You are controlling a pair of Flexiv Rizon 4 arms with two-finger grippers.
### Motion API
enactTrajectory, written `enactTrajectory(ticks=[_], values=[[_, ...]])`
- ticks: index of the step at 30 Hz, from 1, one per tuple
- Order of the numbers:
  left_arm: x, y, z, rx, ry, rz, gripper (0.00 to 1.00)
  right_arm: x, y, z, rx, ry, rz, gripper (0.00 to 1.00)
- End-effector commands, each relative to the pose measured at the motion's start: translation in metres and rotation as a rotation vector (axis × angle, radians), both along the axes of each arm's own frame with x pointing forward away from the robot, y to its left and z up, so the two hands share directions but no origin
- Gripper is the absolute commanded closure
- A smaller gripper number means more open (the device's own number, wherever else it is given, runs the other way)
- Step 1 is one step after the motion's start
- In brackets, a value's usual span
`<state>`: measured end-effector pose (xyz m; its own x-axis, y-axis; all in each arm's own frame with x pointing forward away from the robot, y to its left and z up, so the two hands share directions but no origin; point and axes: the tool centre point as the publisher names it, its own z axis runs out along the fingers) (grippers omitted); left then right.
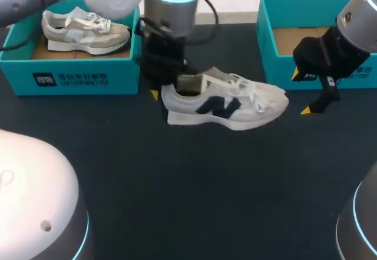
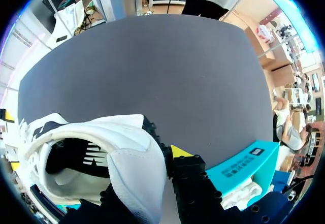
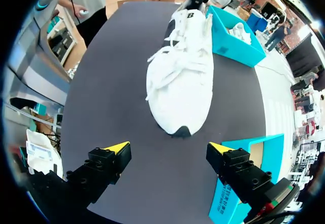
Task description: Take the shoe out of the shoebox, open the shoe tongue, remove and reinsert the insole, then place the shoe into the shoebox
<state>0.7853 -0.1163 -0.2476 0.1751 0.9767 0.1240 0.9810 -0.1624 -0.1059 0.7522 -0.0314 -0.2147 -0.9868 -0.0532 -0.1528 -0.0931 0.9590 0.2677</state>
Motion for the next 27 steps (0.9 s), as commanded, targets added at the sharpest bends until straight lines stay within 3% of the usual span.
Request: enactTrajectory(ticks=[1, 15, 20, 27], values=[[-0.002, -0.008, -0.001, 0.003, 0.006, 0.003, 1.0, 0.0, 0.0, -0.001, -0.001, -0.001, 0.0, 0.0], [-0.002, -0.008, -0.001, 0.003, 0.006, 0.003, 1.0, 0.0, 0.0, -0.001, -0.001, -0.001, 0.0, 0.0], [-0.02, -0.01, -0.026, 0.002, 0.003, -0.036, 1.0, 0.0, 0.0, -0.001, -0.001, -0.001, 0.0, 0.0], [-0.03, -0.009, -0.07, -0.005, 0.014, -0.018, 1.0, 0.0, 0.0, -0.001, -0.001, -0.001, 0.0, 0.0]])
